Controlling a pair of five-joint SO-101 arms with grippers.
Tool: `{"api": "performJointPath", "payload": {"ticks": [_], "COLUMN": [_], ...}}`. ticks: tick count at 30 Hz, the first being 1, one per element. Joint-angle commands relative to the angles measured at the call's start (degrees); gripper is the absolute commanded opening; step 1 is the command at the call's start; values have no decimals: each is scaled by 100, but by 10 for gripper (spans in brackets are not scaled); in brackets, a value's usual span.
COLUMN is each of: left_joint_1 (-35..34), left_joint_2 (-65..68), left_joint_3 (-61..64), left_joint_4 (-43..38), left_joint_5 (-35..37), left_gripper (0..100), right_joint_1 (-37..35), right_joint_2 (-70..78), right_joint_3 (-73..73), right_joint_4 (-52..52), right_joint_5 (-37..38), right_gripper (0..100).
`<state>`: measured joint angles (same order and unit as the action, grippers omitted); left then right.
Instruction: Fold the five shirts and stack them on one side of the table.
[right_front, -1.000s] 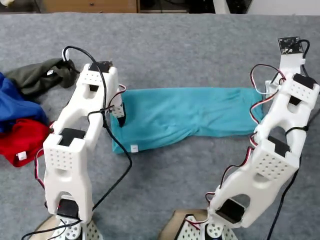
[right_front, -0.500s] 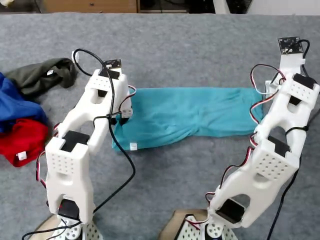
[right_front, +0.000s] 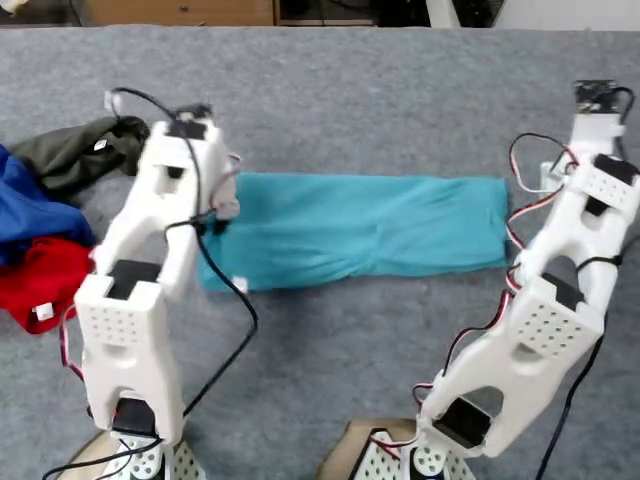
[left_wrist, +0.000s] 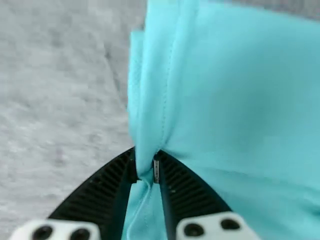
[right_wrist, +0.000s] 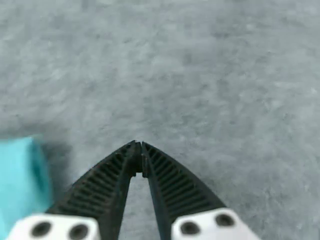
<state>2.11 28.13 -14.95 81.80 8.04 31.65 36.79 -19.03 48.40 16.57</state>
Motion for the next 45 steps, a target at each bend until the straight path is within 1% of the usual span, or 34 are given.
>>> {"api": "performJointPath", "payload": {"ticks": [1,3,5,8,14,17,20,23,26,29,33,39,42,45], "left_joint_1": [-246,-264,-229,70,1213,1855,2409,2796,3033,3226,3552,3851,3886,3886], "left_joint_2": [-409,-409,-409,-409,-409,-400,-400,-400,-400,-391,-277,356,681,1051], "left_joint_3": [-809,-1108,-1345,-1653,-2303,-2681,-2857,-2892,-2884,-2848,-2892,-2910,-3218,-3815], "left_joint_4": [352,527,686,870,958,941,703,396,9,-554,-1099,-1820,-1960,-1969], "left_joint_5": [-229,-246,-273,-255,-202,70,229,457,914,1125,1187,1187,1187,1187], "left_gripper": [19,19,19,19,19,19,19,19,19,19,19,19,19,19], "right_joint_1": [338,435,470,462,488,488,488,497,497,497,532,743,804,892], "right_joint_2": [-31,-13,-13,-4,-4,-4,4,110,171,180,180,180,180,180], "right_joint_3": [-382,-462,-479,-479,-435,-435,-435,-488,-549,-602,-620,-637,-637,-637], "right_joint_4": [-132,-132,-132,-141,-299,-334,-334,-334,-316,-299,-316,-448,-492,-492], "right_joint_5": [-475,-703,-774,-774,-782,-782,-782,-756,-756,-756,-756,-791,-791,-791], "right_gripper": [5,5,5,5,5,5,5,5,5,5,5,5,5,5]}}
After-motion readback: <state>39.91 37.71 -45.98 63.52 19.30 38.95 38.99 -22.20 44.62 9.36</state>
